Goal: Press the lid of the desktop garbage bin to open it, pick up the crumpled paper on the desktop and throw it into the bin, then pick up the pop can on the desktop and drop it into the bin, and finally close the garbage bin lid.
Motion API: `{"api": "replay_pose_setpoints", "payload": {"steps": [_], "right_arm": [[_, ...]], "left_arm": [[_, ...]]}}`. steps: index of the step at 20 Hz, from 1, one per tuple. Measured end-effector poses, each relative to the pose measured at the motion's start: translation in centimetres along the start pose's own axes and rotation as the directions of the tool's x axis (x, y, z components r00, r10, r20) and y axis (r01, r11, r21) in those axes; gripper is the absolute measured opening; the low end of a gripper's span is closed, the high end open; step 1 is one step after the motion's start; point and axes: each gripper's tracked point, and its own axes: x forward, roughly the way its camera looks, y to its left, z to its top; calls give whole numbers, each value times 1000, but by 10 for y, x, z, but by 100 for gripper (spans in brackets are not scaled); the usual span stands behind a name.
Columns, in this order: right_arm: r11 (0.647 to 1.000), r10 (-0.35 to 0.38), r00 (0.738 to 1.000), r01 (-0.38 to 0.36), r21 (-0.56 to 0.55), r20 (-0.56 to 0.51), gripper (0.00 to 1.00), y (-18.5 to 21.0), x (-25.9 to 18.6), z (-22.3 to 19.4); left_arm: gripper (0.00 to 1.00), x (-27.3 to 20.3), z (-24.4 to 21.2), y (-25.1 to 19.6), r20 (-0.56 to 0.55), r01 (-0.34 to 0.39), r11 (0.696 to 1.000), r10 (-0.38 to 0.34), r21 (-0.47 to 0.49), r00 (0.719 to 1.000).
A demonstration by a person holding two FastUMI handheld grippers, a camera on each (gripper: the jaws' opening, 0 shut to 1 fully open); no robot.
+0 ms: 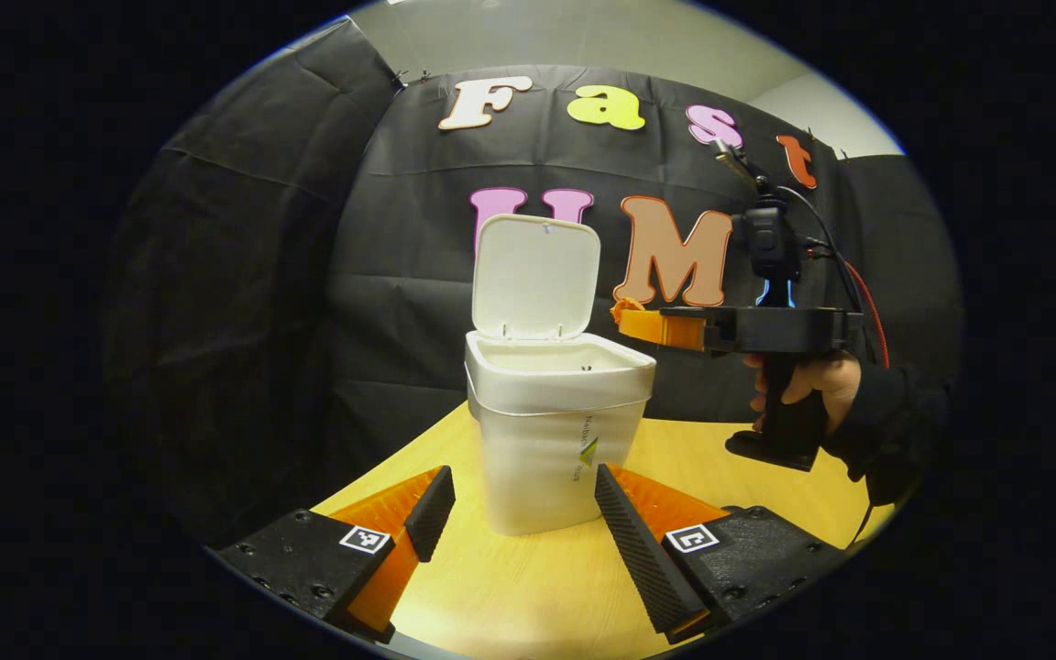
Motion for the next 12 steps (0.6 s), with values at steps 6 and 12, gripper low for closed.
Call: {"api": "replay_pose_setpoints", "payload": {"steps": [6,12], "right_arm": [[1000,-9,1000,8,-19,-23,69,20,17,-12],[995,-90,995,92,-45,44,90,-4,-6,5]], "left_arm": [[93,6,-2,25,-5,-19,1000,19,-3,1000],[93,20,1,6,10,31,999,-32,7,999]]}}
